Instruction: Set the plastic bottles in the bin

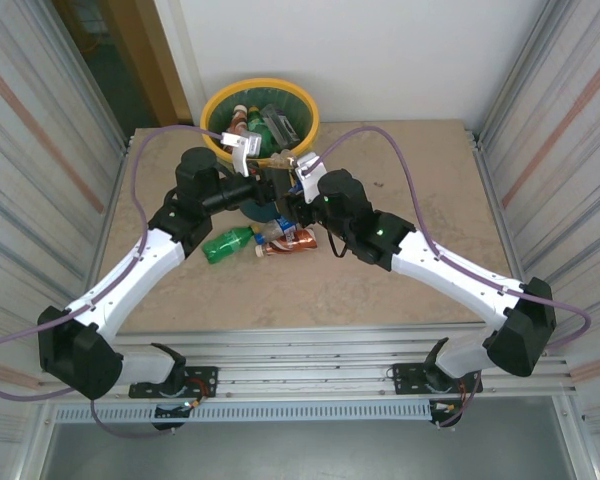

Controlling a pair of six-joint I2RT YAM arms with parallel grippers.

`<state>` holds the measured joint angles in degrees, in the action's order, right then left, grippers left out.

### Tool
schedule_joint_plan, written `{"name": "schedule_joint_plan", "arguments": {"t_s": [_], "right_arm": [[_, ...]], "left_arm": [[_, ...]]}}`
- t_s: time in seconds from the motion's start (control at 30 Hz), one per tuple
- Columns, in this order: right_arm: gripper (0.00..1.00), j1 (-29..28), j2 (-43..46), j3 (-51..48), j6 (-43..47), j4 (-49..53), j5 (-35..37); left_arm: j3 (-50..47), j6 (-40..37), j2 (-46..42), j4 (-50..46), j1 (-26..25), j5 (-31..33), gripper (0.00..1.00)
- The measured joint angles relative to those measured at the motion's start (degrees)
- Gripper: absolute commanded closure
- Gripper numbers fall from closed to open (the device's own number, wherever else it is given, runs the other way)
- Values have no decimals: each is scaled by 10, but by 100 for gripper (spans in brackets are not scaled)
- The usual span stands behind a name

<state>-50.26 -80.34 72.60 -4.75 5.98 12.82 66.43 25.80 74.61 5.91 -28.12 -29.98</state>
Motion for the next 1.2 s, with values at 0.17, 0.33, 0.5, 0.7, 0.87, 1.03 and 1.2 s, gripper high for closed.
{"name": "schedule_joint_plan", "arguments": {"t_s": [0.17,0.33,0.5,0.7,0.87,1.03,1.2], "right_arm": [[1,0,3,0,1,0,5],[2,0,40,-31,-11,-6,18],[2,4,119,-95,-39,-19,49],[2,50,212,-159,-90,-37,56],[2,90,252,-187,-144,-28,57],[2,98,248,-185,-190,6,88],[2,99,199,-153,-221,72,130]], "left_arm": [[3,-2,2,4,0,0,88],[28,-7,6,4,14,0,88],[68,-11,21,13,46,1,88],[143,-11,70,16,84,11,86],[221,-11,132,9,113,17,86],[279,-4,192,-2,144,28,86],[322,14,250,-21,170,30,85]]}}
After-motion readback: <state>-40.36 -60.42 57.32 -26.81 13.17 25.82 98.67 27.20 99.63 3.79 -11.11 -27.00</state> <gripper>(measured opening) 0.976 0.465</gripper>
